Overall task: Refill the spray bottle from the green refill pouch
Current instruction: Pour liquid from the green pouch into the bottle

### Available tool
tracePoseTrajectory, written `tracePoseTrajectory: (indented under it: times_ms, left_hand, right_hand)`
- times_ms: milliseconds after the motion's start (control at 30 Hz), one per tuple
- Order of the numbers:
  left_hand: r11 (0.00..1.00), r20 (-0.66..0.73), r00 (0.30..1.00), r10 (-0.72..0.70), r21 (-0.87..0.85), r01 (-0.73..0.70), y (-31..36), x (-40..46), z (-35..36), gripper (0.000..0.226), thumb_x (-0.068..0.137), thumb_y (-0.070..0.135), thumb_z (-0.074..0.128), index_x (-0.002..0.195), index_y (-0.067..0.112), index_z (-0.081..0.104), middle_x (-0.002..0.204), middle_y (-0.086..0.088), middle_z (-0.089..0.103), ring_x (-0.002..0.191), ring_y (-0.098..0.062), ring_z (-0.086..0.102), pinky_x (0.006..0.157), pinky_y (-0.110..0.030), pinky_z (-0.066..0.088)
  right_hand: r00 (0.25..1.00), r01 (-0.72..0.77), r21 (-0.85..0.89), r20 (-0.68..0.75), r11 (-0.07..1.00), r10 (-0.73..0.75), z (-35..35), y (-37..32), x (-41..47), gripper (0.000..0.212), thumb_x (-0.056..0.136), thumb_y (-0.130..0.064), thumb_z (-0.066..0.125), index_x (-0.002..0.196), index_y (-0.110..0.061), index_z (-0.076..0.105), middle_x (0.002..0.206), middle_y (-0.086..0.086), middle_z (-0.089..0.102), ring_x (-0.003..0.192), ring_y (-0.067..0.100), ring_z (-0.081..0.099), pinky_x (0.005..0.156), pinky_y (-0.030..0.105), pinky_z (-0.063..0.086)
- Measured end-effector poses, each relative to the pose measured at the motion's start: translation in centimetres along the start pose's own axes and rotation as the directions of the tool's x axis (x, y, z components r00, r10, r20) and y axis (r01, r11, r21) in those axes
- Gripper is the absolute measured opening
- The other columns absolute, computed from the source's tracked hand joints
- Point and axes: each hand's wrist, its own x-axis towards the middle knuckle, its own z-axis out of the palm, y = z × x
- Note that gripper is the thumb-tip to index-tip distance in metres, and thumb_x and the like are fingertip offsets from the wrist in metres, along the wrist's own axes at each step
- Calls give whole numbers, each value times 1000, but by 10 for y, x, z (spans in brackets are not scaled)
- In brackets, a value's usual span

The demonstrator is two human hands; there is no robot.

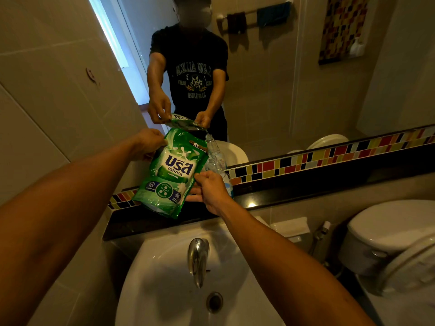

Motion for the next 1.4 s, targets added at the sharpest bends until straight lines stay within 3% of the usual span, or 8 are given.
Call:
tracePoseTrajectory:
  times_ms: [167, 300, 467, 900, 1100, 1400]
  left_hand:
    - [1000, 5, 1000, -2, 7, 2, 0, 0, 1, 18, 105, 21, 45, 89, 15, 51, 87, -12, 57, 77, -23, 54, 66, -33, 47]
    - [1000, 10, 1000, -4, 8, 4, 0, 0, 0, 17, 105, 22, 45, 91, 14, 51, 86, -11, 57, 76, -22, 55, 64, -32, 46]
    - [1000, 13, 1000, -5, 10, 5, 0, 0, -1, 14, 105, 21, 45, 97, 12, 52, 86, -10, 56, 75, -22, 54, 64, -32, 46]
    - [1000, 8, 1000, 2, 15, -3, -2, 4, -1, 16, 104, 22, 46, 91, 13, 52, 84, -10, 55, 78, -24, 53, 67, -33, 47]
    - [1000, -13, 1000, 6, 17, -5, -2, 5, -1, 20, 104, 22, 47, 85, 16, 52, 82, -10, 55, 74, -23, 52, 66, -33, 46]
    - [1000, 10, 1000, 11, 28, -11, -2, 7, -2, 16, 104, 22, 46, 91, 14, 51, 83, -11, 54, 77, -25, 52, 66, -34, 46]
  right_hand:
    - [1000, -3, -2, 7, 1000, 3, 0, 3, 3, 12, 109, -15, 46, 108, -5, 54, 102, 24, 71, 69, 23, 75, 54, 33, 63]
    - [1000, -6, 1, -8, 1000, 6, 1, 7, 7, 31, 107, -15, 48, 128, 8, 51, 113, 31, 71, 72, 25, 77, 54, 34, 62]
    - [1000, -8, 16, -8, 1000, 8, 2, 8, 8, 35, 107, -18, 49, 132, 7, 50, 115, 31, 72, 76, 28, 78, 55, 34, 62]
    - [1000, -5, 4, -5, 1000, 5, 1, 6, 9, 34, 106, -16, 50, 129, 9, 49, 115, 32, 72, 76, 29, 77, 57, 37, 64]
    - [1000, 1, 8, 14, 1000, -1, -1, 4, 8, 9, 107, -15, 49, 107, -7, 53, 105, 26, 73, 72, 26, 76, 58, 38, 65]
    - [1000, 1, -6, 10, 1000, -1, -2, 3, 6, 10, 107, -14, 48, 99, -10, 53, 95, 19, 74, 69, 24, 75, 60, 38, 65]
